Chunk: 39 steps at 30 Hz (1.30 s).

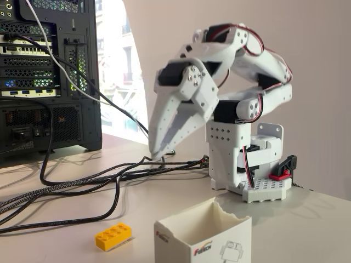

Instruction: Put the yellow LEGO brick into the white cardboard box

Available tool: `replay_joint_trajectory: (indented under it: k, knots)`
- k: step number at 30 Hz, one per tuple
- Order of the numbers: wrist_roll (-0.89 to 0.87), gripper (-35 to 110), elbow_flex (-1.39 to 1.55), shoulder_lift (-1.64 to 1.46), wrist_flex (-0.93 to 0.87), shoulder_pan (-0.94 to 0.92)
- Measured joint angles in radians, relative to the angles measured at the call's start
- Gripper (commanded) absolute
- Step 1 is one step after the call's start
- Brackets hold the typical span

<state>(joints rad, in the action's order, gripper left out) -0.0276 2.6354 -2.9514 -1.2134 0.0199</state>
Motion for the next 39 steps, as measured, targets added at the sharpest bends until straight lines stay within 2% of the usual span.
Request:
replay_joint_trajectory:
  k: [6, 13, 20, 30, 39]
  knots:
    - [-0.166, 1, -0.130, 0.183, 0.008, -0.015]
    - [-0.466, 8, -0.213, 0.337, 0.014, -0.025]
    - [-0.739, 29, -0.232, 0.505, 0.091, -0.023]
    - [-1.003, 45, -0.245, 0.721, 0.141, -0.032]
    - [-1.170, 44, -0.222, 0.765, 0.213, -0.032]
